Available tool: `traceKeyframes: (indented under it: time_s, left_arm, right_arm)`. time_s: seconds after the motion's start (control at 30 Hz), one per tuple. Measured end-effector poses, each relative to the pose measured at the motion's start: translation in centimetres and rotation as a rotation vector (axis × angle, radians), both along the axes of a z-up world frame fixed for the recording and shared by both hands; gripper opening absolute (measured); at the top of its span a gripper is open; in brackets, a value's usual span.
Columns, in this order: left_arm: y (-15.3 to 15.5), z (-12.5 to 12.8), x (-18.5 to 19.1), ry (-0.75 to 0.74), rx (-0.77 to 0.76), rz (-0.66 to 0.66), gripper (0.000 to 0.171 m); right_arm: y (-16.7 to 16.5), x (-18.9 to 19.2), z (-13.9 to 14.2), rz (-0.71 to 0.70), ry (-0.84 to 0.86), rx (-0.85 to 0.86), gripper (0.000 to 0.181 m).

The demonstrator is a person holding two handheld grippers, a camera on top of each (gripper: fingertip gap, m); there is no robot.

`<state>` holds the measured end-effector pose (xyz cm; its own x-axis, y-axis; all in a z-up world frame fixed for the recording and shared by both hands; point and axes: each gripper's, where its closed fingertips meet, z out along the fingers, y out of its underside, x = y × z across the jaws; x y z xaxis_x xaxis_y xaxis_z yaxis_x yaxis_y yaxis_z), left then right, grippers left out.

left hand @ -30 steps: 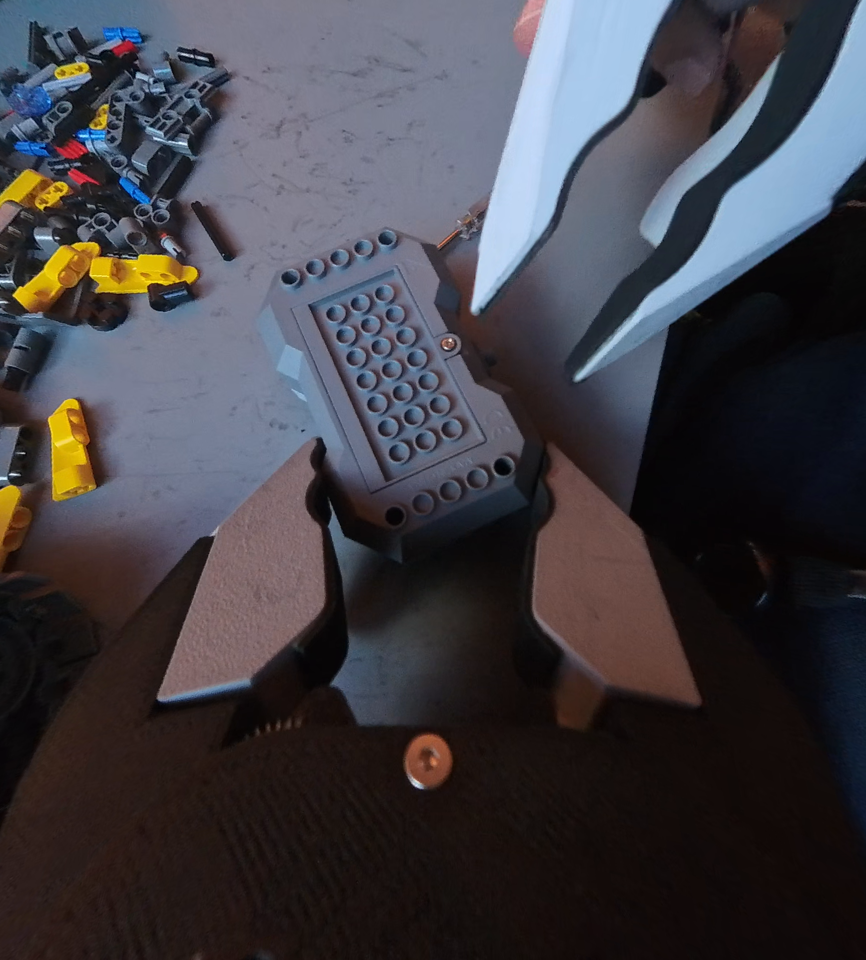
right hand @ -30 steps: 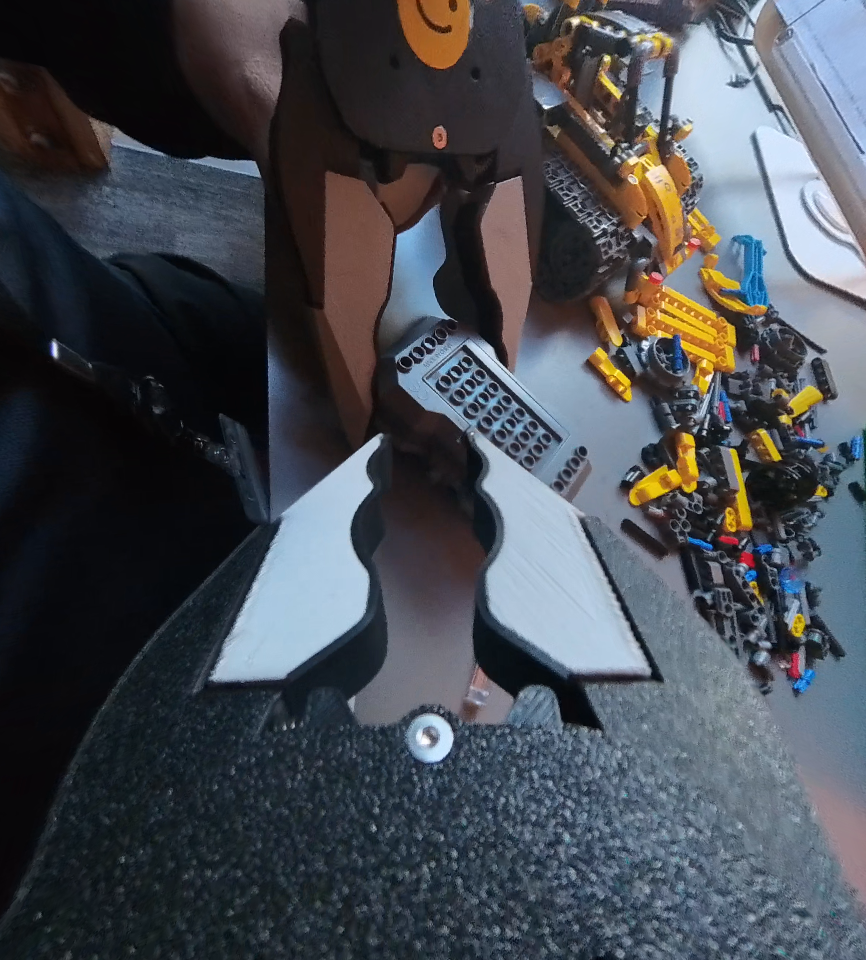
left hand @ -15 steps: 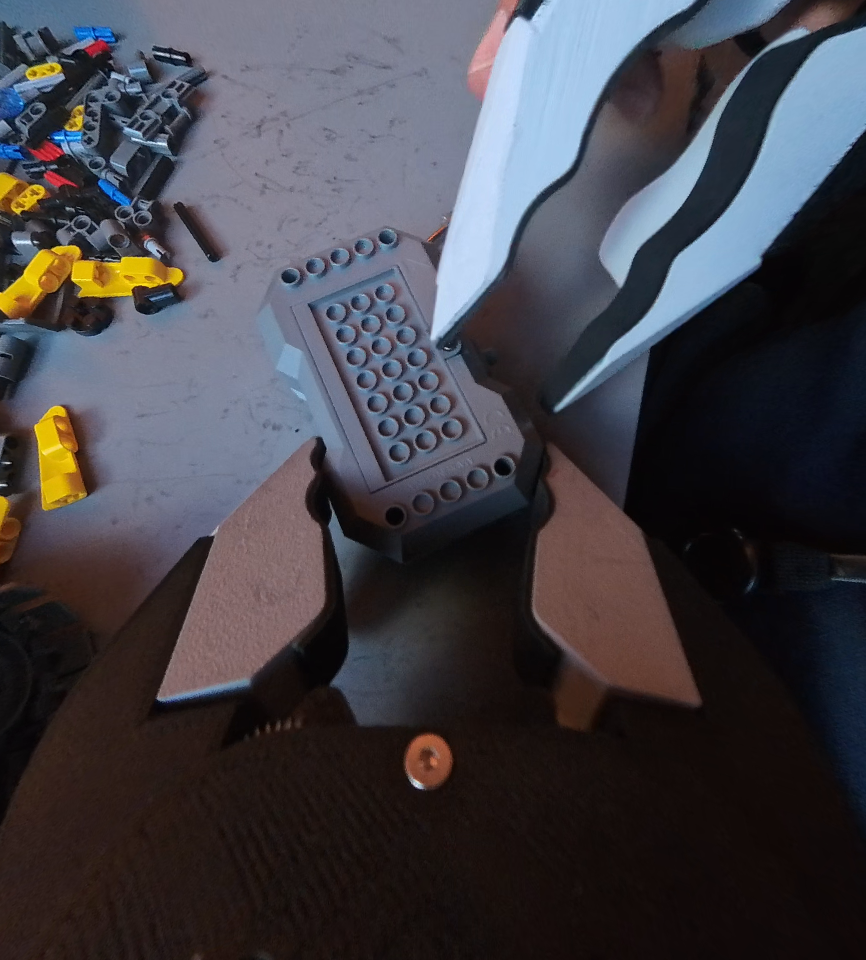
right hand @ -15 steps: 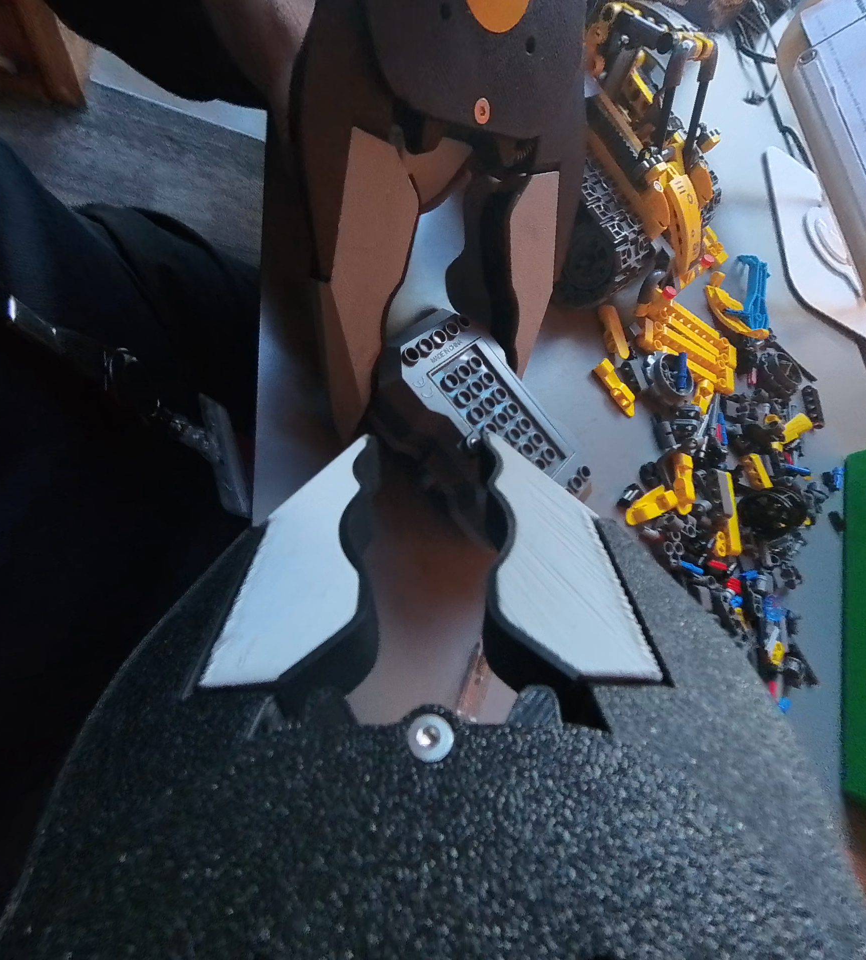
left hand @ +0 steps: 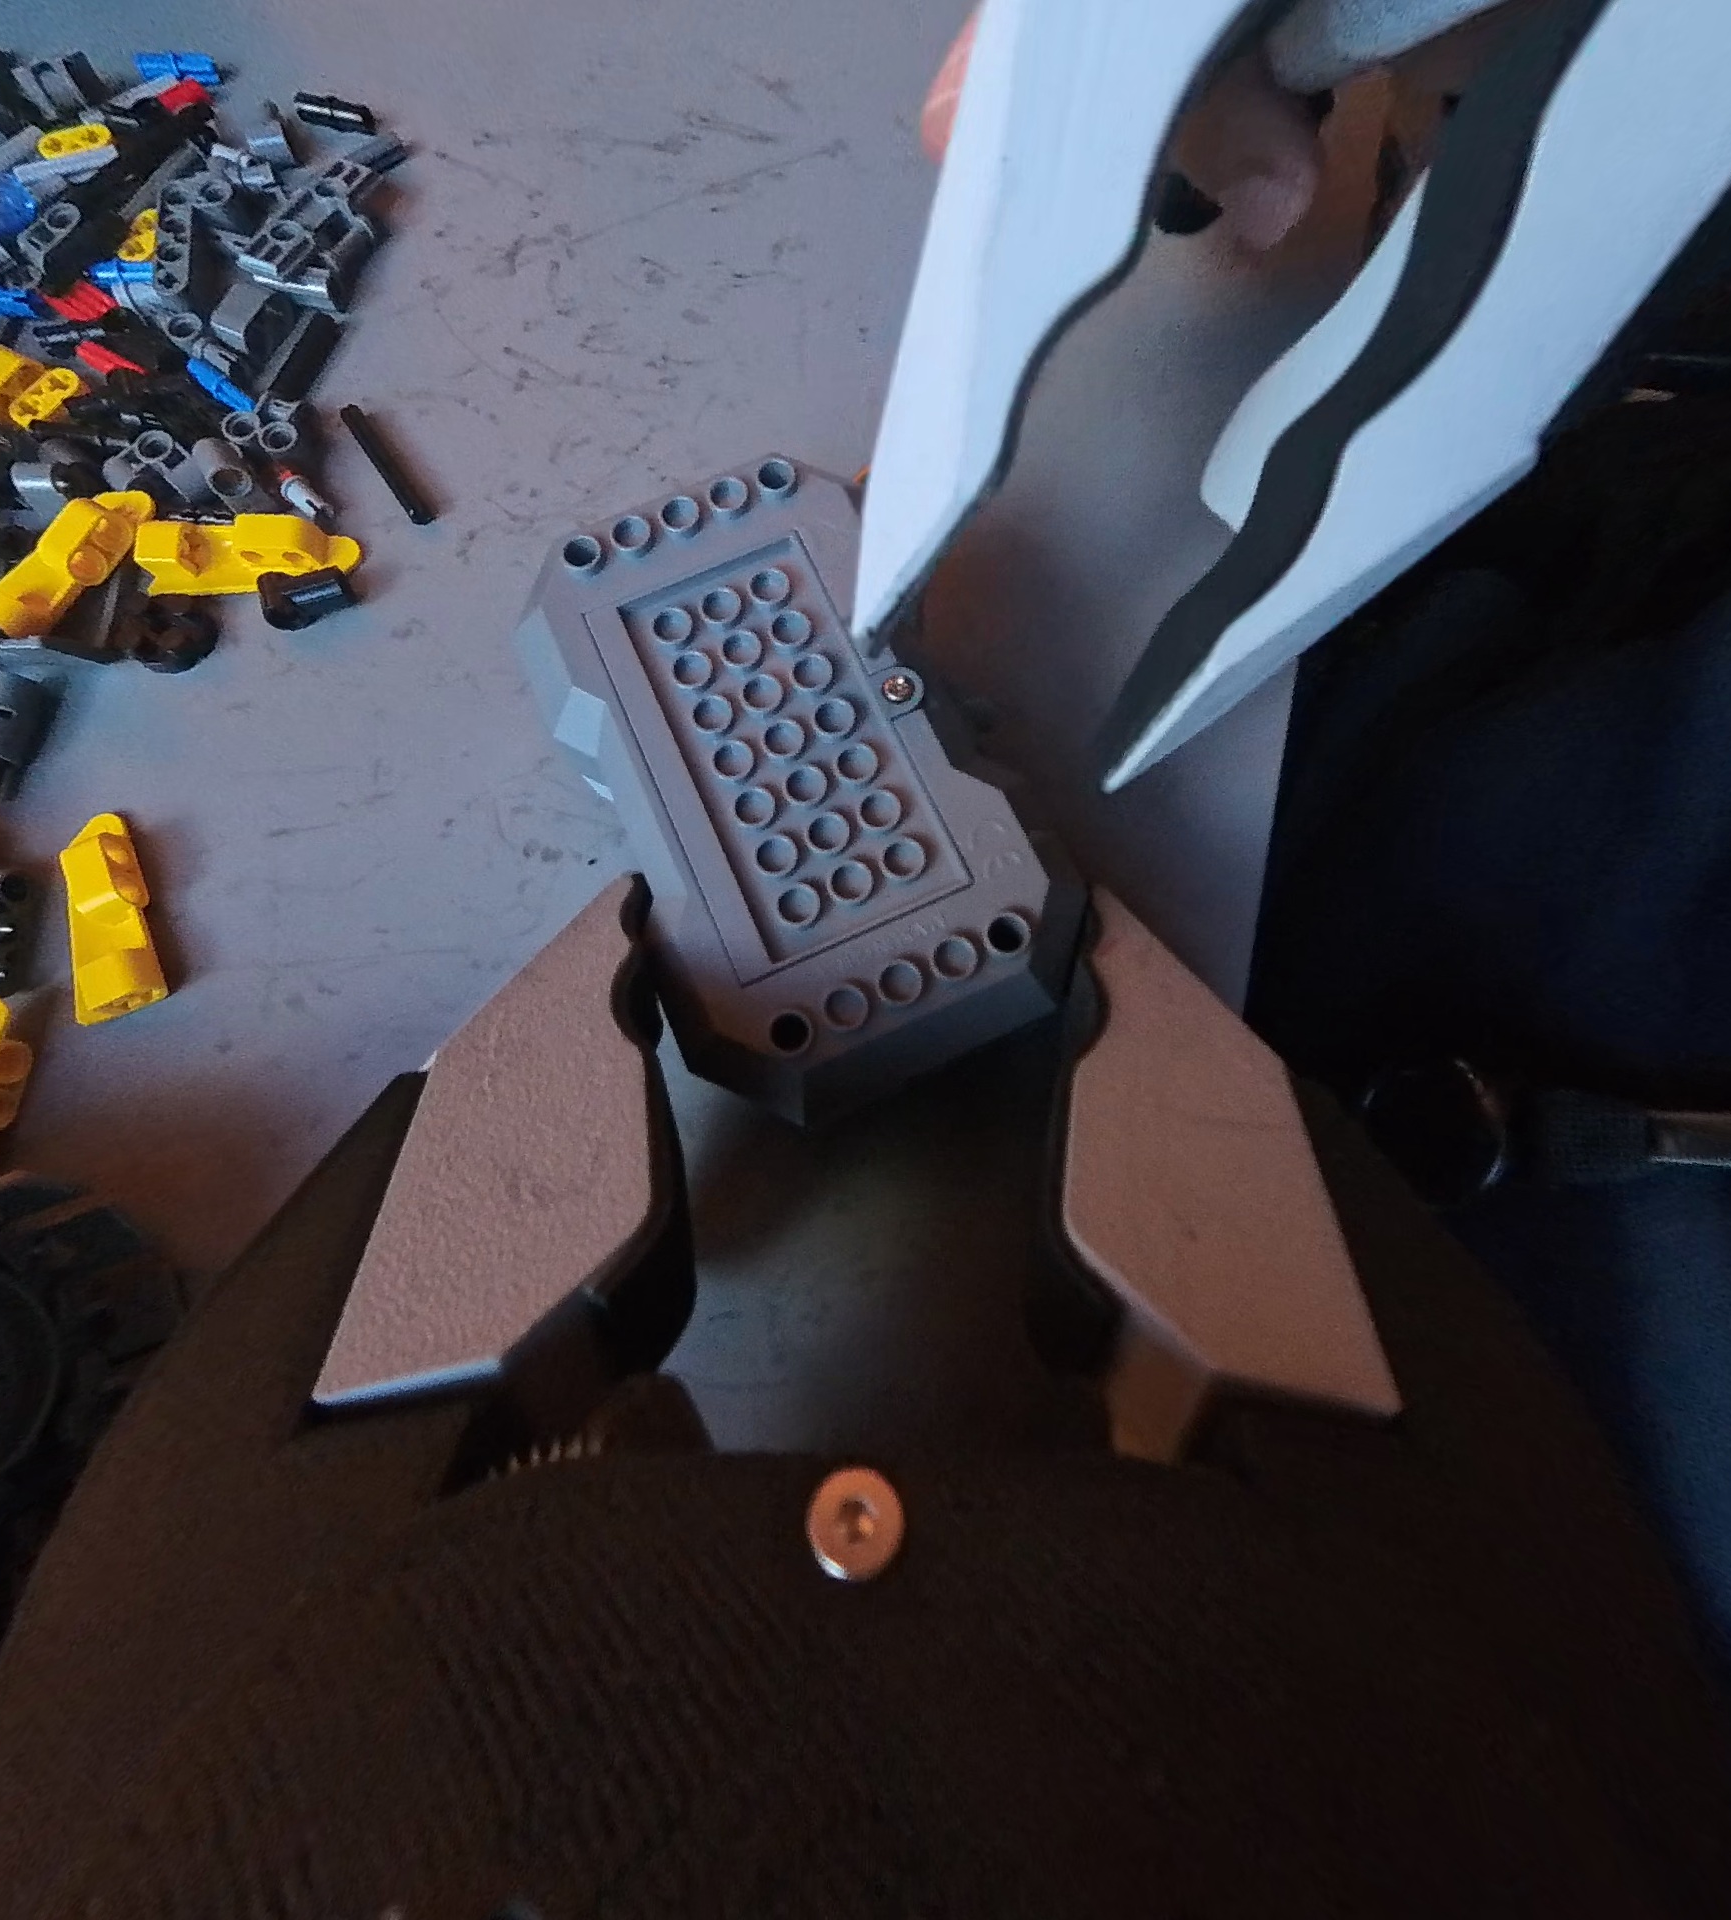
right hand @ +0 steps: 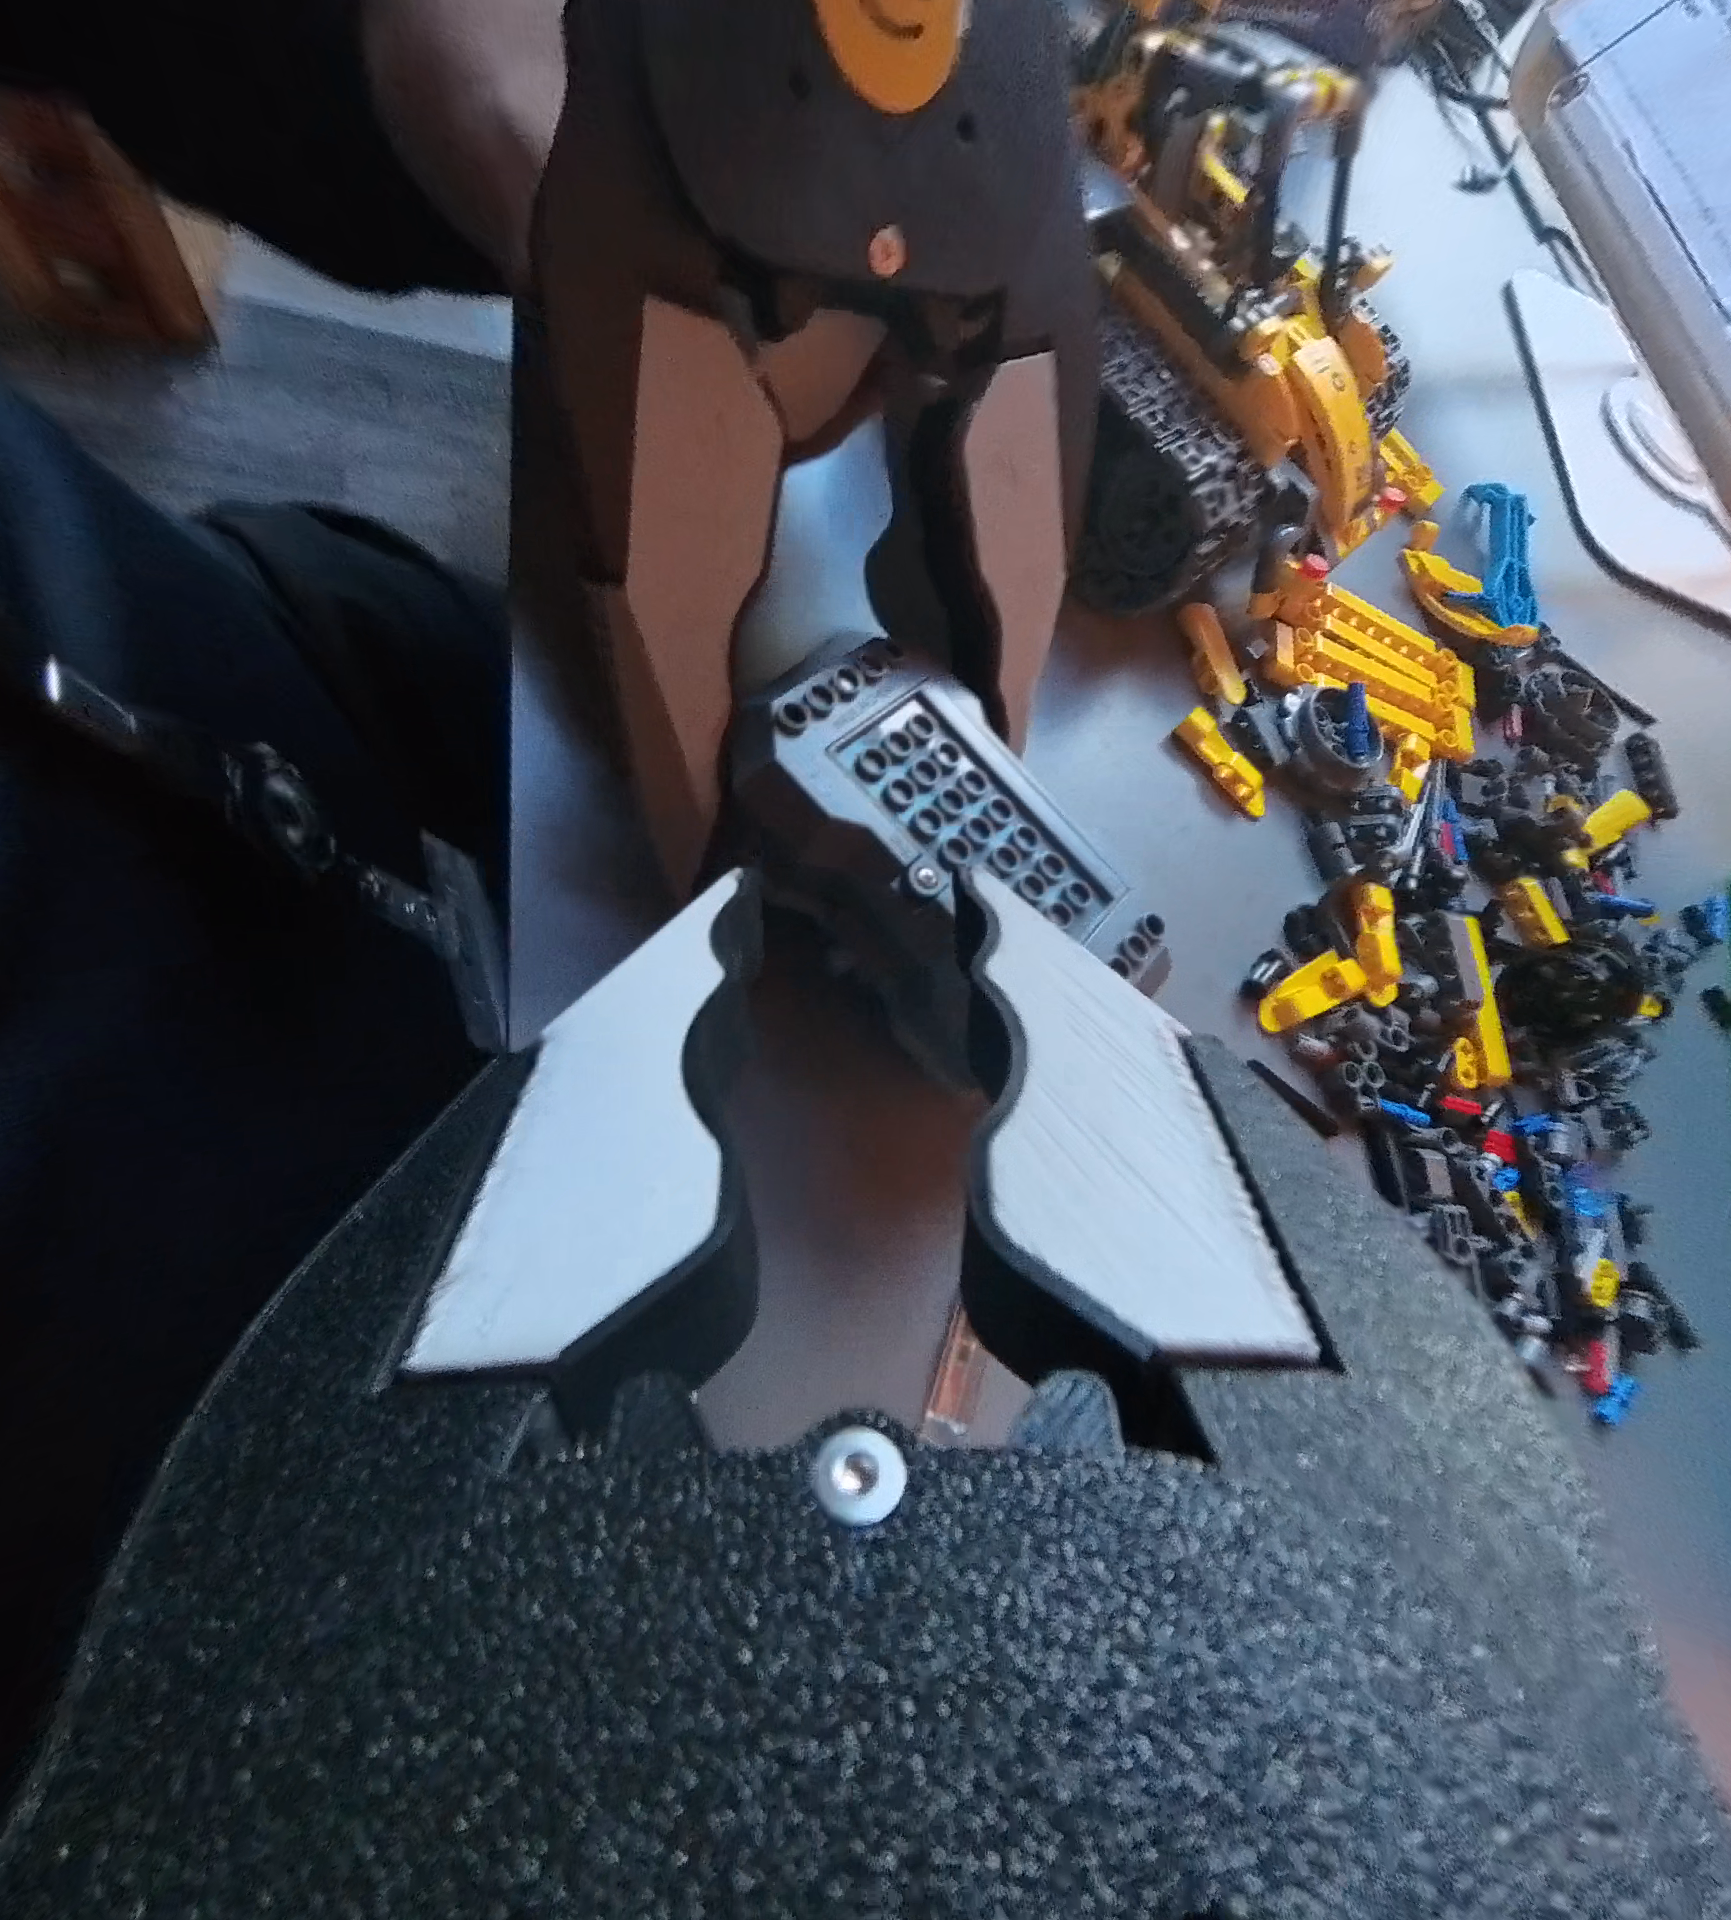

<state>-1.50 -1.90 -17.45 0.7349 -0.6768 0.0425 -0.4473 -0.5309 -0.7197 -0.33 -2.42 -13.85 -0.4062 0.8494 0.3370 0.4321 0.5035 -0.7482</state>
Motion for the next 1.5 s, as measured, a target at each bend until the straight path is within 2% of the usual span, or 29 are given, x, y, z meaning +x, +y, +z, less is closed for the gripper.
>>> traceKeyframes:
  time_s: [0.1, 0.37, 0.53, 0.7, 1.0, 1.1, 1.27, 1.5]
  left_arm:
    - [0.0, 0.0, 0.0, 0.001, 0.0, -0.001, 0.075]
    - [-0.1, 0.0, 0.0, 0.007, 0.002, -0.014, 0.075]
    - [-0.1, 0.0, 0.0, 0.005, 0.002, -0.016, 0.075]
    - [-0.1, 0.0, 0.0, 0.002, 0.0, -0.016, 0.075]
    - [-0.1, 0.0, 0.0, 0.005, 0.001, -0.016, 0.076]
    - [-0.1, 0.0, 0.0, 0.006, 0.002, -0.017, 0.075]
    - [-0.1, 0.0, 0.0, 0.001, 0.0, -0.018, 0.075]
    - [-0.1, 0.0, 0.0, -0.001, -0.001, -0.018, 0.075]
  right_arm:
    - [-0.4, 0.1, -0.4, 0.015, -0.003, 0.063, 0.04]
    - [-1.0, 0.2, -0.6, 0.058, -0.021, 0.034, 0.05]
    - [-1.4, -0.1, -0.4, 0.077, -0.018, -0.009, 0.049]
    - [-0.7, -0.1, 0.2, 0.04, -0.003, -0.044, 0.044]
    - [-1.0, 0.1, -0.4, 0.042, -0.012, 0.028, 0.045]
    - [-1.4, -0.1, -0.3, 0.051, -0.006, -0.061, 0.049]
    - [-0.9, -0.2, 0.9, 0.027, 0.026, -0.243, 0.043]
    - [-0.6, 0.3, 0.1, 0.013, -0.021, -0.117, 0.042]
